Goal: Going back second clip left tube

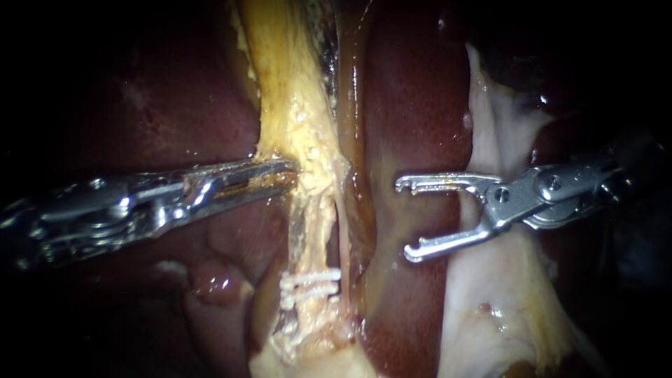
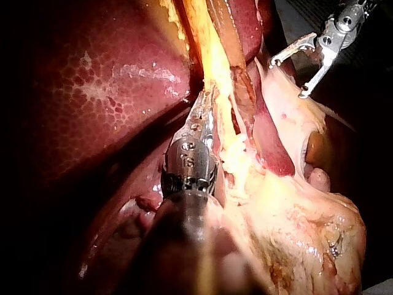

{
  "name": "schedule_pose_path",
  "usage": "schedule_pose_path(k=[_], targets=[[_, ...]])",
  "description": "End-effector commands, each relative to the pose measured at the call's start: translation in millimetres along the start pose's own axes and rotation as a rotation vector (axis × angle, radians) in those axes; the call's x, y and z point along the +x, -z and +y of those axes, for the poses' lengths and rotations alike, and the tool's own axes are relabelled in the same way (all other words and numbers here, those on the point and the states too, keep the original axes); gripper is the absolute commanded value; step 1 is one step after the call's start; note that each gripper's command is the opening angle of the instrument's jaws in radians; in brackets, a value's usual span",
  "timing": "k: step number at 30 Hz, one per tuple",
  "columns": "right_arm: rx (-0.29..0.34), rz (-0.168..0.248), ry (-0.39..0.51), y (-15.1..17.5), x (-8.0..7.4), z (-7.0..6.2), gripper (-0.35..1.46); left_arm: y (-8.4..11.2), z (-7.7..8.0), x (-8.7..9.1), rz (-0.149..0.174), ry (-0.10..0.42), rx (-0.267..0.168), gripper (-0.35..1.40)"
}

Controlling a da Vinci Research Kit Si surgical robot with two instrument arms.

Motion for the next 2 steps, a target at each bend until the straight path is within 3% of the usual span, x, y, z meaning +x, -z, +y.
schedule_pose_path(k=[1,2], targets=[[0.000,0.000,0.000,0.0,0.1,-0.1,0.60,0.1,0.0,-0.1,0.000,0.000,0.001,-0.35],[0.000,0.000,0.000,0.0,0.1,-0.1,0.60,0.1,0.0,-0.1,0.000,0.000,0.001,-0.35]])
